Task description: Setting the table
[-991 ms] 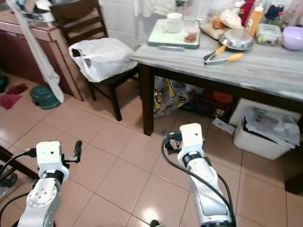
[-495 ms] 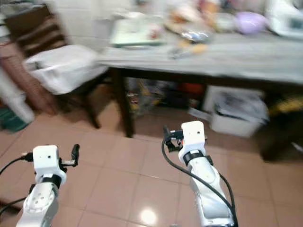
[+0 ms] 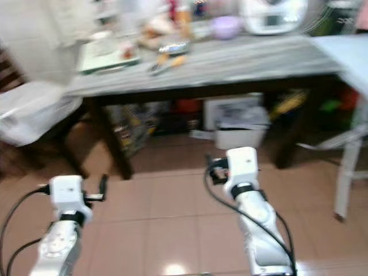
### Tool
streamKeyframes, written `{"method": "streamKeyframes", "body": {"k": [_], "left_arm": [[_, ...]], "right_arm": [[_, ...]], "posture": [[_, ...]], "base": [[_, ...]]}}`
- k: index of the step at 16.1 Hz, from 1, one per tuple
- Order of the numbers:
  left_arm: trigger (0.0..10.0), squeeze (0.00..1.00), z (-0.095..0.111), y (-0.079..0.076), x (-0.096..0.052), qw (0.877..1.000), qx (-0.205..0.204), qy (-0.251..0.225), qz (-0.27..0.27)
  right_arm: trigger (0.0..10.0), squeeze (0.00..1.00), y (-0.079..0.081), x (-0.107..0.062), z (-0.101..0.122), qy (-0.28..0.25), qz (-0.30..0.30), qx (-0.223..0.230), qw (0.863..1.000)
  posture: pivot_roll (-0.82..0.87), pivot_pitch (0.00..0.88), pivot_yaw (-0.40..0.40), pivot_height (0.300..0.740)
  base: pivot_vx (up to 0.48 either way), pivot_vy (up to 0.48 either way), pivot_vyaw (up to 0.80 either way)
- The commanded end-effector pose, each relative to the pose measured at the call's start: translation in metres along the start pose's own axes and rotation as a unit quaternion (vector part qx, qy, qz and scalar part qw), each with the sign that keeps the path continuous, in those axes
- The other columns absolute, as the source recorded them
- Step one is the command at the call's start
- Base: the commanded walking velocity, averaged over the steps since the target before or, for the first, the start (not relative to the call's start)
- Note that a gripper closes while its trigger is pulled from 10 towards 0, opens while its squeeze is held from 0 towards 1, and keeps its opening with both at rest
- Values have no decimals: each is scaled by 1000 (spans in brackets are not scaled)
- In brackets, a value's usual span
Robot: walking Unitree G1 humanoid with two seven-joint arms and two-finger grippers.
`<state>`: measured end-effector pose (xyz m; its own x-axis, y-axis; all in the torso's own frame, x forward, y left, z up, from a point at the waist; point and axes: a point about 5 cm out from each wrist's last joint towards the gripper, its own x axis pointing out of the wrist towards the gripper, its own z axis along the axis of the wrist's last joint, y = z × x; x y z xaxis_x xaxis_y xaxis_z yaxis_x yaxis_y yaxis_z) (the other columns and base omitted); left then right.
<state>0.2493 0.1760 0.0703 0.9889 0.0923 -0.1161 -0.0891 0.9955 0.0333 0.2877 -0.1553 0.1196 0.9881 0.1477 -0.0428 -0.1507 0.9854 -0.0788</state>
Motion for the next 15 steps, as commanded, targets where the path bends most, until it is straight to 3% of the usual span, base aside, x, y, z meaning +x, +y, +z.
{"method": "streamKeyframes", "body": {"k": [1,5,7,9,15], "left_arm": [[10000,0,-1,9,-1,1000,12,5,13],[10000,0,2,7,0,1000,13,1,0],[10000,0,3,6,0,1000,24,-2,-4],[10000,0,4,6,-1,1000,25,-3,-14],[10000,0,5,8,-2,999,26,-2,-25]], "right_arm": [[10000,0,7,0,3,-6,10,8,1000],[10000,0,7,-1,1,-1,7,12,1000],[10000,0,7,-2,0,0,6,9,1000],[10000,0,8,-3,-6,19,4,36,999],[10000,0,15,-5,-11,37,20,35,999]], "posture": [[-230,111,88,740],[-231,111,93,740],[-231,111,93,740],[-232,111,98,740],[-224,107,113,740]], "base": [[0,0,-775],[0,0,-703],[0,0,0],[0,0,0],[0,-42,0]]}}
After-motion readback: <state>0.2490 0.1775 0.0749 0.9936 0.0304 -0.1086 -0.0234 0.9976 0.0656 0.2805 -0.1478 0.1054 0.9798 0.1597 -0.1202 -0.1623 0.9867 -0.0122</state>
